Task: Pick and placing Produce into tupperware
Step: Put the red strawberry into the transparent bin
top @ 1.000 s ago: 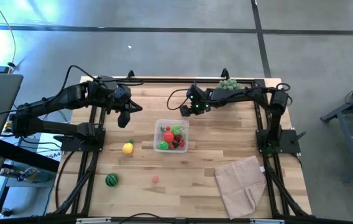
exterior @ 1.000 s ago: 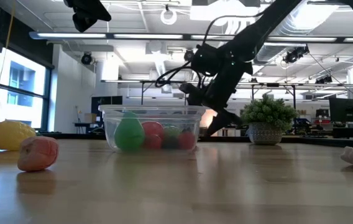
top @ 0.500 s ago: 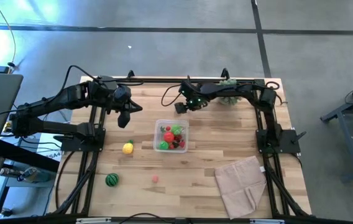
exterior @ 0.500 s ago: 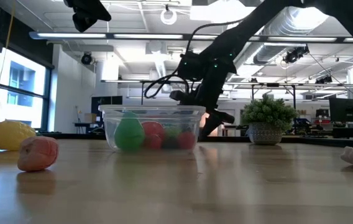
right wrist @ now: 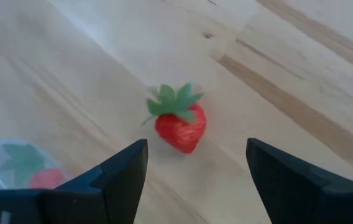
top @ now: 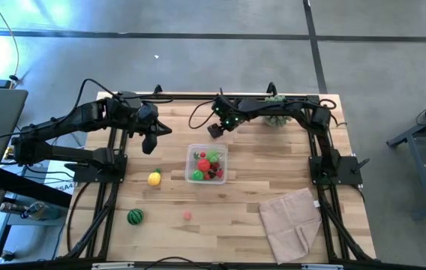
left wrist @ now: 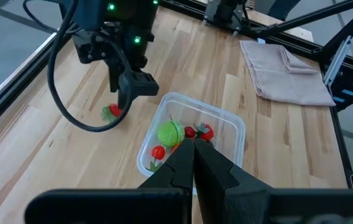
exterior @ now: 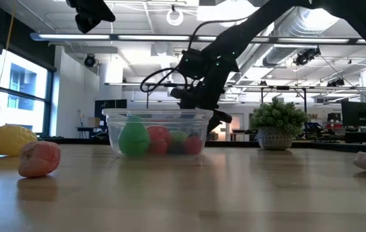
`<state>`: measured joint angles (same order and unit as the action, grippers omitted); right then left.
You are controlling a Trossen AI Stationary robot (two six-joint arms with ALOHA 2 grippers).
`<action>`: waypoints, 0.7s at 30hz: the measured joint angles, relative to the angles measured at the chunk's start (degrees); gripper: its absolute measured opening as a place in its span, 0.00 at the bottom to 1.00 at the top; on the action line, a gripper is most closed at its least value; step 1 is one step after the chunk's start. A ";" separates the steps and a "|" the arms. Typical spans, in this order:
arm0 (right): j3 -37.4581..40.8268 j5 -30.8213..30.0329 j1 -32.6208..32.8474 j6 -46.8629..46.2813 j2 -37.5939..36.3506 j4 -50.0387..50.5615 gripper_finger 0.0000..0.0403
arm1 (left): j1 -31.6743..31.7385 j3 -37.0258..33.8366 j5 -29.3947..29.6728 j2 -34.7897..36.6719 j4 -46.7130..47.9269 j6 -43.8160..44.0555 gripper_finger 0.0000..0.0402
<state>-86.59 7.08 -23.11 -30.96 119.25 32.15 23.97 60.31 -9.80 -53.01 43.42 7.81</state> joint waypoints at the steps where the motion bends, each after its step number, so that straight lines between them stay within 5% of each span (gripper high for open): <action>1: 0.00 0.19 0.00 0.84 0.07 0.08 0.65 | 0.00 0.00 0.00 0.00 0.00 0.00 0.00; 21: 0.07 2.39 1.05 16.36 3.34 -4.16 0.65 | 0.01 0.00 0.00 0.01 0.00 0.00 0.00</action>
<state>-86.52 9.47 -22.06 -14.60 122.59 27.98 23.98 60.31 -9.80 -53.00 43.42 7.81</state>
